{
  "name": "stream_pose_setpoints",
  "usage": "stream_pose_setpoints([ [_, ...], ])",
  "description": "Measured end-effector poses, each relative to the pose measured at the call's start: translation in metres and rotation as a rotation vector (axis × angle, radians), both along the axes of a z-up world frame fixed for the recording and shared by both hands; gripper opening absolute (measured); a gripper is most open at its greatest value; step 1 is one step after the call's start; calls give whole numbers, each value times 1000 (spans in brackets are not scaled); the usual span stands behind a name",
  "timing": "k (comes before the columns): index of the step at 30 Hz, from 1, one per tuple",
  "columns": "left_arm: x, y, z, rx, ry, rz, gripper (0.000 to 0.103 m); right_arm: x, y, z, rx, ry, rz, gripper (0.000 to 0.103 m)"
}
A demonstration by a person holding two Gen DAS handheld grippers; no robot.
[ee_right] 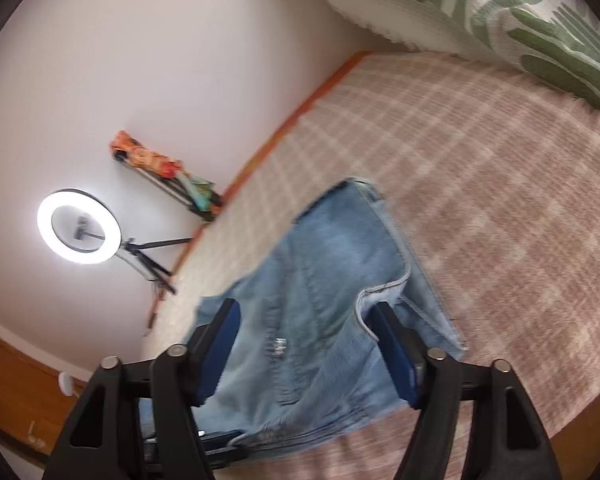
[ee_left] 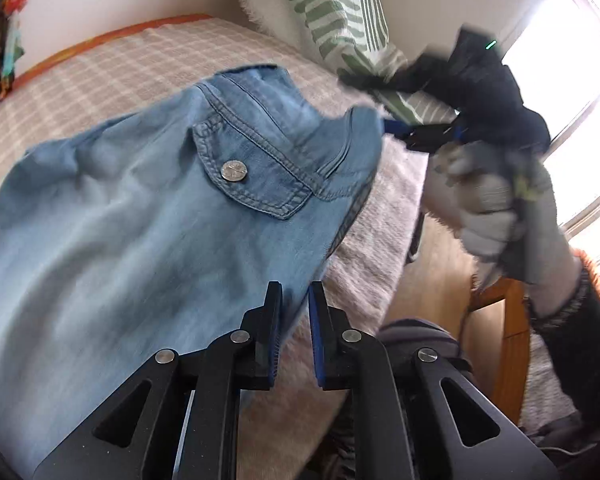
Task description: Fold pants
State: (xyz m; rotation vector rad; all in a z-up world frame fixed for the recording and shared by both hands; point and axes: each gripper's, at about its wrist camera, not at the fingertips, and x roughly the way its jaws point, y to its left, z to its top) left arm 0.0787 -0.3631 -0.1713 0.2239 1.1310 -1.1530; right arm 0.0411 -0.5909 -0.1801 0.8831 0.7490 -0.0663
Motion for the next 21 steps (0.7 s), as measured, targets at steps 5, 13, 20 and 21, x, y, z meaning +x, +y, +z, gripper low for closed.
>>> stream_pose_setpoints([
  [5, 3, 60, 34, -33, -97, 110, 17, 8, -10, -18, -69, 116, -1, 42],
  [13, 19, 175, 21, 86, -179, 378, 17, 20, 13, -8, -276, 164, 96, 3],
  [20, 18, 250, -5, 124, -111, 580, 17, 19, 19, 11, -494, 215, 95, 2],
  [21, 17, 259, -4, 118, -110, 609, 17, 19, 16, 5, -491, 240, 105, 3],
])
